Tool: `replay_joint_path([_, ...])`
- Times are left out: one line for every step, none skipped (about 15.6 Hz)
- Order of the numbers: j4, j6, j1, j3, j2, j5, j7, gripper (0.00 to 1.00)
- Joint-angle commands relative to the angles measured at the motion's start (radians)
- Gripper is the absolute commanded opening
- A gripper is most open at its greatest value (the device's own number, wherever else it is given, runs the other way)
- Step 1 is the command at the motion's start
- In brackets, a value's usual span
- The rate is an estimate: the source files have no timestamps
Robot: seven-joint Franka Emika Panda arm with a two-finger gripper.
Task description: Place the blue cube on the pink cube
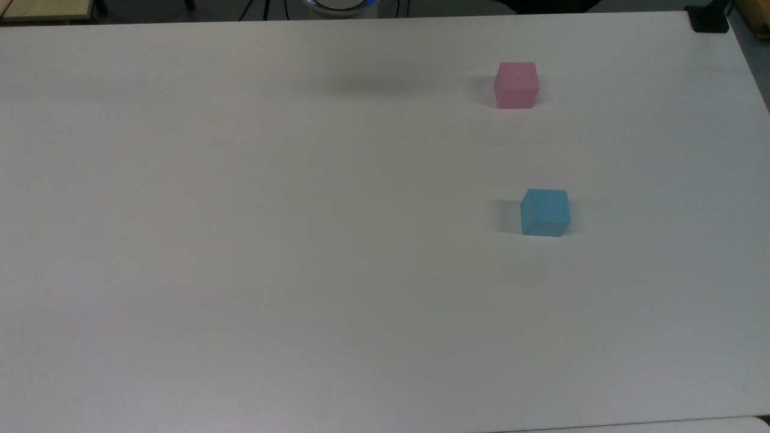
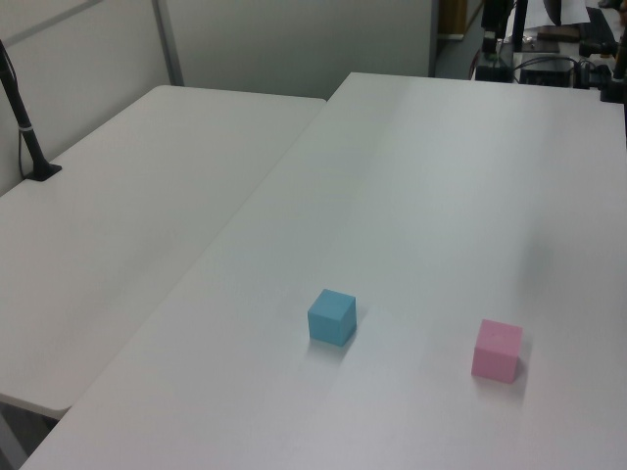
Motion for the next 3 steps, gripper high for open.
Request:
replay_joint_path([0.008,0.020,-0.008,-0.010,0.010,0.023,-0.021,1.00])
replay_joint_path([0.008,0.020,-0.008,-0.009,0.010,0.021,-0.020,1.00])
replay_joint_path([0.010,0.020,-0.011,-0.009,0.008,0.023,-0.021,1.00])
